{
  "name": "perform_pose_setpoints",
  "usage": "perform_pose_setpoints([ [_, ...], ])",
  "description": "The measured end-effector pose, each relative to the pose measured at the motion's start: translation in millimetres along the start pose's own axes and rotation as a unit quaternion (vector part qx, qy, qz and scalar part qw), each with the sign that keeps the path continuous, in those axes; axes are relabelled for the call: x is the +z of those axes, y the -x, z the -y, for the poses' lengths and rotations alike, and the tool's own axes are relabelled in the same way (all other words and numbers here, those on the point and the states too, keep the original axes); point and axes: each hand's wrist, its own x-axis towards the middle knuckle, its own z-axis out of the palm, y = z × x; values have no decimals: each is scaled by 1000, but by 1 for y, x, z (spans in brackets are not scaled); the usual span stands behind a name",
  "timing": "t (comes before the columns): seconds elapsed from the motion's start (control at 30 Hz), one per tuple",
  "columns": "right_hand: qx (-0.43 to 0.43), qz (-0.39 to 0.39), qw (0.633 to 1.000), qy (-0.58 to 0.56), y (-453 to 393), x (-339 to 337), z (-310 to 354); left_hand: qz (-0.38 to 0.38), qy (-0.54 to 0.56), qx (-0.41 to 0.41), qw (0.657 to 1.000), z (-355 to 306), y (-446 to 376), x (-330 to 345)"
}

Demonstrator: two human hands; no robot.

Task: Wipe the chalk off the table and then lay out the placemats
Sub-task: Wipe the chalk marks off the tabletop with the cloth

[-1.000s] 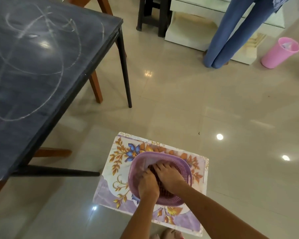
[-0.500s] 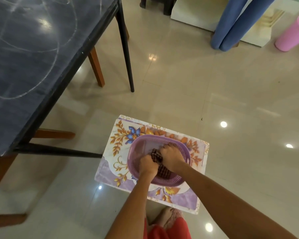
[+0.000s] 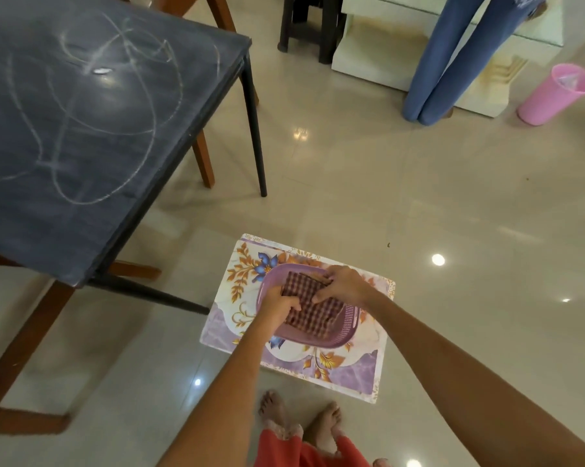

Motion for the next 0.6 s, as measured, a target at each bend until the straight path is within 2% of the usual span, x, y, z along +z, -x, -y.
perform_pose_setpoints([
  [0.13, 42, 20, 988, -148, 11, -18, 18, 1, 82, -3, 997, -14, 13, -10],
  [0.27, 70, 80, 949, -298, 11, -27, 29, -32, 170, -6, 985, -22, 20, -11],
  [0.37, 75, 113, 919, -370, -1, -41, 38, -53, 227, 18, 972, -35, 20, -6],
  [0.43, 88, 129, 914, -376, -11, -55, 46, -79, 266, 36, 960, -42, 16, 1],
  [0.6, 97, 202, 930, -291, -36, -87, 70, -159, 345, 71, 922, -66, 12, 33],
])
